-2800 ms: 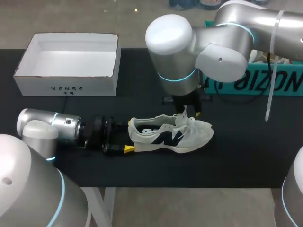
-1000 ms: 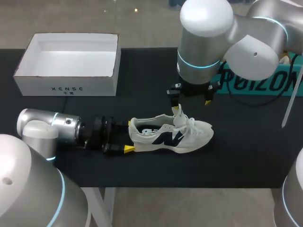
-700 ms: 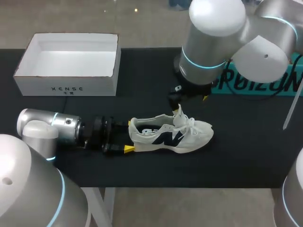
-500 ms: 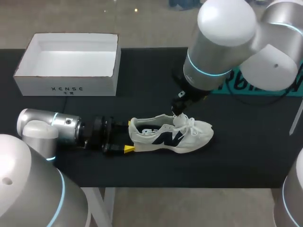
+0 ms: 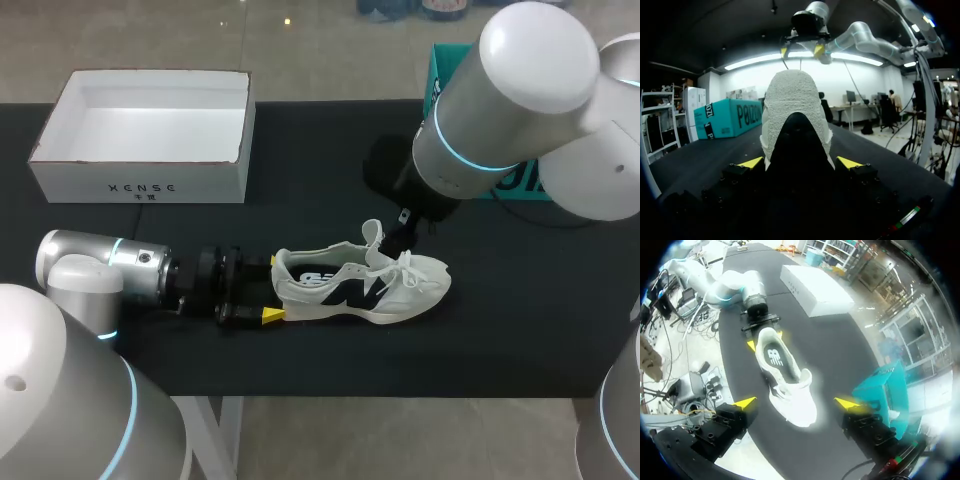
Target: Take the shoe out of the shoebox, open the shoe tongue, remove and reinsert the insole, then place the shoe into the shoebox
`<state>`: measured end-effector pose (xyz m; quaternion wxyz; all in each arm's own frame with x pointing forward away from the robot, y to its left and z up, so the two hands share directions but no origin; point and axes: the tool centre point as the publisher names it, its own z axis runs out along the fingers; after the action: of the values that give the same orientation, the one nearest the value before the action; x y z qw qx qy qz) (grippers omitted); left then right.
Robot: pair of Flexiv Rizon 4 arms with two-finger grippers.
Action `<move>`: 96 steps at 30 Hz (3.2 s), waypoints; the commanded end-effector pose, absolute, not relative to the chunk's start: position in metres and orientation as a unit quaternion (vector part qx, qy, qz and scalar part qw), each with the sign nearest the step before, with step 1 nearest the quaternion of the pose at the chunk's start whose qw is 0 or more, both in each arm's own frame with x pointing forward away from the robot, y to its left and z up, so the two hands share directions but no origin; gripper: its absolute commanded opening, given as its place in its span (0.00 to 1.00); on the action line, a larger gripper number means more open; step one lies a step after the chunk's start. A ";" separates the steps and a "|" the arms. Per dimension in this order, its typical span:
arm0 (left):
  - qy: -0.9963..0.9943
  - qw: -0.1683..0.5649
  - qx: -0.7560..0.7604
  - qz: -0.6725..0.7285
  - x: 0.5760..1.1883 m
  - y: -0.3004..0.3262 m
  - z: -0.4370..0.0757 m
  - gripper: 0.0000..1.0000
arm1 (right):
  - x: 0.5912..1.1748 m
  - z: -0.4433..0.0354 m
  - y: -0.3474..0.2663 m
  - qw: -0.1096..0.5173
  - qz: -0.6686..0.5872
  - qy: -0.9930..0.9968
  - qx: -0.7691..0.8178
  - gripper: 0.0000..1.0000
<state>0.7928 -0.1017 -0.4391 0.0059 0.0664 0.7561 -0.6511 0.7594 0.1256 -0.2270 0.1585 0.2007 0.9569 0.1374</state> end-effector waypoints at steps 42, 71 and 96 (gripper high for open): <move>0.757 0.006 0.066 -0.651 0.793 -0.102 -0.443 0.00 | 0.770 -0.296 0.213 0.107 0.003 0.994 0.027 0.00; 0.757 0.006 0.066 -0.651 0.793 -0.102 -0.443 0.00 | 0.817 -0.359 0.190 0.114 -0.059 0.989 0.077 0.00; 0.757 0.006 0.066 -0.651 0.793 -0.102 -0.443 0.00 | 0.834 -0.387 0.180 0.081 -0.085 0.990 0.081 0.00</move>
<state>0.7929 -0.1017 -0.4390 0.0058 0.0661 0.7560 -0.6513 0.8336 0.1788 -0.3839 0.0795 0.0807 0.9900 -0.0842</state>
